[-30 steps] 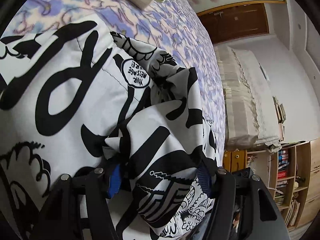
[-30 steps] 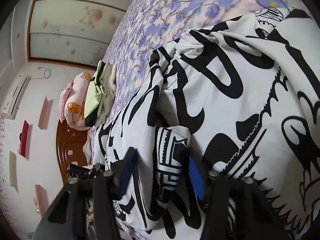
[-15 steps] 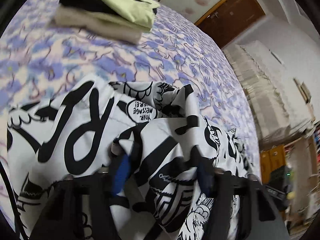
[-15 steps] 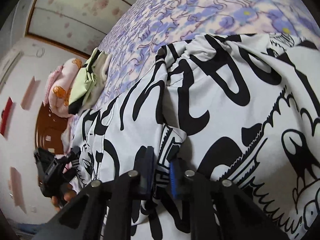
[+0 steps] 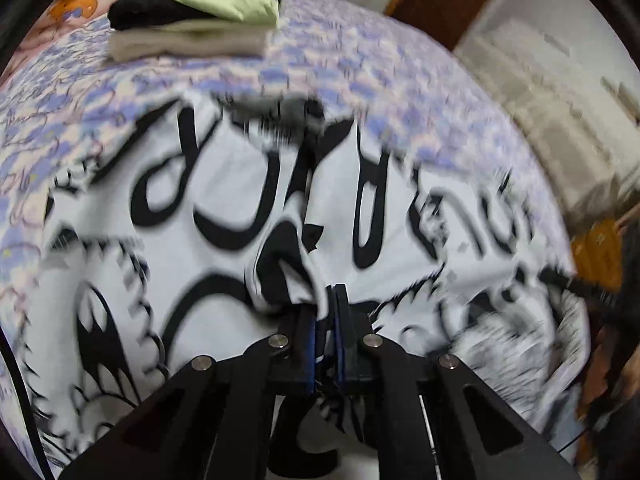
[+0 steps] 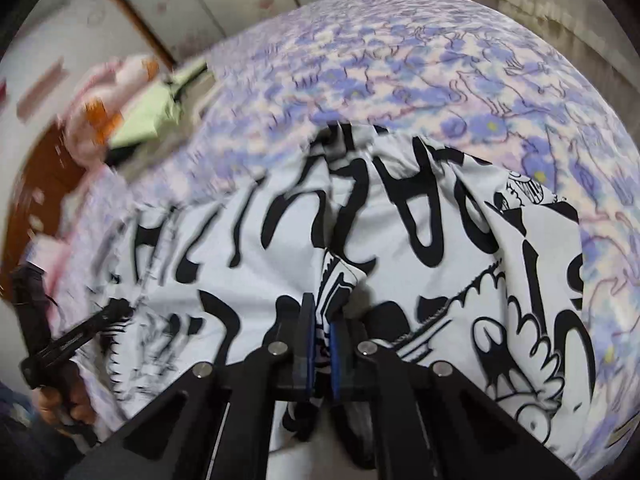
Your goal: Fold large clothes
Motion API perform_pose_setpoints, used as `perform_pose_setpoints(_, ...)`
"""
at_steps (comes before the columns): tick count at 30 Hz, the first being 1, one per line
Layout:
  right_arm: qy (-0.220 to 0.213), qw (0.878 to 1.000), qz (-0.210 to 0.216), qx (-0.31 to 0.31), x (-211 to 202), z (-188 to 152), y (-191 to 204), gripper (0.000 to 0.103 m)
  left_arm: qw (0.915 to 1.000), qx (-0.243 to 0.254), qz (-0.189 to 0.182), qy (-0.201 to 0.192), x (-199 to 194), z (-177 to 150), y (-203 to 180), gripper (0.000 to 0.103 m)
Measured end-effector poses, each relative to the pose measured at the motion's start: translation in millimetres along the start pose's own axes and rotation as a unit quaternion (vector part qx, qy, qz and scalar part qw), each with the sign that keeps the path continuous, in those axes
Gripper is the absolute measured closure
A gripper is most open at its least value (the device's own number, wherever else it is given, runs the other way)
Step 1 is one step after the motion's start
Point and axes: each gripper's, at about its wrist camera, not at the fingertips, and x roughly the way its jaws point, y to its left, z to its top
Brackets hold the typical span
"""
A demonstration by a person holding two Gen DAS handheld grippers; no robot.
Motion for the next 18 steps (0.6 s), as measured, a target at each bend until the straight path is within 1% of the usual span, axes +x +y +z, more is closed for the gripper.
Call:
perform_pose_setpoints(1, 0.028, 1.0, -0.008, -0.004, 15.1, -4.2, -0.9, 0.097, 1.0, 0.001, 0.005, 0.005, 6.8, -4.1, 0.6, 0.096)
perform_pose_setpoints(2, 0.038, 0.999, -0.017, -0.01, 20.7, -7.3, -0.1, 0.093, 1.0, 0.002, 0.007, 0.004, 9.2, -5.9, 0.7, 0.093)
perform_pose_setpoints(3, 0.041, 0.998, -0.03, -0.02, 22.9, -9.3, 3.2, 0.089, 0.9999, 0.002, 0.014, 0.0, 7.3, -6.0, 0.6, 0.088)
perform_pose_setpoints(4, 0.039, 0.998, -0.041, -0.028, 20.0, -10.0, 6.8, 0.088, 0.9998, 0.001, 0.019, -0.003, 3.3, -4.6, 0.8, 0.086)
perform_pose_setpoints(6, 0.031, 0.997, -0.057, -0.032, 9.8, -8.9, 11.4, 0.08, 0.9995, 0.006, 0.032, -0.006, -8.5, -1.7, 2.7, 0.07)
perform_pose_setpoints(7, 0.014, 0.997, -0.067, -0.033, -1.5, -7.7, 13.9, 0.079, 0.9992, 0.007, 0.038, -0.01, -16.1, -0.8, 4.7, 0.066)
perform_pose_setpoints(9, -0.016, 0.996, -0.078, -0.036, -17.5, -8.2, 17.2, 0.077, 0.998, 0.009, 0.052, -0.034, -37.6, -0.1, 10.1, 0.05)
perform_pose_setpoints(10, -0.038, 0.995, -0.085, -0.042, -28.1, -8.2, 23.3, 0.077, 0.9972, 0.007, 0.057, -0.048, -47.9, -0.4, 12.4, 0.049)
perform_pose_setpoints(11, -0.049, 0.994, -0.087, -0.047, -32.5, -7.9, 29.2, 0.077, 0.9956, 0.002, 0.066, -0.067, -60.1, -0.7, 13.8, 0.049)
perform_pose_setpoints(12, -0.059, 0.993, -0.085, -0.054, -35.2, -8.0, 35.8, 0.077, 0.9946, -0.001, 0.065, -0.081, -68.0, 1.0, 13.9, 0.049)
perform_pose_setpoints(13, -0.067, 0.993, -0.076, -0.065, -36.2, -9.7, 46.2, 0.077, 0.9942, 0.0, 0.057, -0.091, -73.2, 1.3, 10.9, 0.049)
perform_pose_setpoints(15, -0.075, 0.991, -0.048, -0.098, -30.0, -16.5, 77.7, 0.077, 0.9942, 0.005, 0.033, -0.103, -78.2, 3.9, -0.1, 0.049)
perform_pose_setpoints(16, -0.074, 0.991, -0.04, -0.107, -26.8, -19.3, 85.8, 0.077, 0.9945, 0.013, 0.02, -0.102, -75.1, 4.6, -8.1, 0.049)
perform_pose_setpoints(18, -0.066, 0.988, -0.02, -0.136, -12.9, -27.6, 112.7, 0.077, 0.9947, 0.031, 0.013, -0.097, -61.0, 6.5, -25.5, 0.052)
